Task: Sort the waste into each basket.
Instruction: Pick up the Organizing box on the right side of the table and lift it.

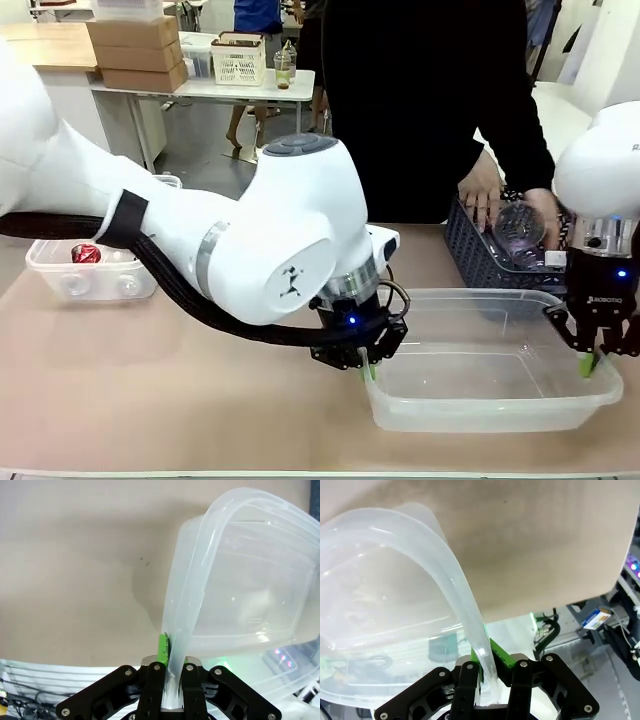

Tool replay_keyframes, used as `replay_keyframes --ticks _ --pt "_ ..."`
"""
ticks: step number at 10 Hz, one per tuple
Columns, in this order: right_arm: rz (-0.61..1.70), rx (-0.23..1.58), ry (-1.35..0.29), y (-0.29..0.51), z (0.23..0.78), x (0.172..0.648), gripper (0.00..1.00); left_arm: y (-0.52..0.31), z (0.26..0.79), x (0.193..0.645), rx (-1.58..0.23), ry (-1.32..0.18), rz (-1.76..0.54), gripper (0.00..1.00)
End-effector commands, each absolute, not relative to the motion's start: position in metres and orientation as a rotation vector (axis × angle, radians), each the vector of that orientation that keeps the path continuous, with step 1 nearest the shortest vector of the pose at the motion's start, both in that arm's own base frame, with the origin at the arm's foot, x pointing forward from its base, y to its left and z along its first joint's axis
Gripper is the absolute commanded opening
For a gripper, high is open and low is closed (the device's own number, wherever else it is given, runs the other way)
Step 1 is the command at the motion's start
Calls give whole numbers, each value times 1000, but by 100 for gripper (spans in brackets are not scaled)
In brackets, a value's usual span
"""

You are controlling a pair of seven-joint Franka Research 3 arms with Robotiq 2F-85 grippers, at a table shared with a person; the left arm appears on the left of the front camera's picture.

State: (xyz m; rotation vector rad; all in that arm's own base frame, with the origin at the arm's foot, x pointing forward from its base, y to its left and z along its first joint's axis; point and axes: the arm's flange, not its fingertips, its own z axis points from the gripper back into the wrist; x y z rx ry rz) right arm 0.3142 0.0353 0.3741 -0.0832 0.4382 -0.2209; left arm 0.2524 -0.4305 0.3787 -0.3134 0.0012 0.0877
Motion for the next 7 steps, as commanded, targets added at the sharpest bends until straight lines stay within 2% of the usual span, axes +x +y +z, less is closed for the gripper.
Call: replay_keyframes --ticks 1,4,7 --pt "-217 -56 470 57 395 280 0 -402 429 254 -394 7 109 0" --pt "-176 6 457 93 441 284 0 -362 479 256 -384 -131 191 0" --pt "-246 63 472 135 474 322 0 -312 513 258 -360 -304 299 0"
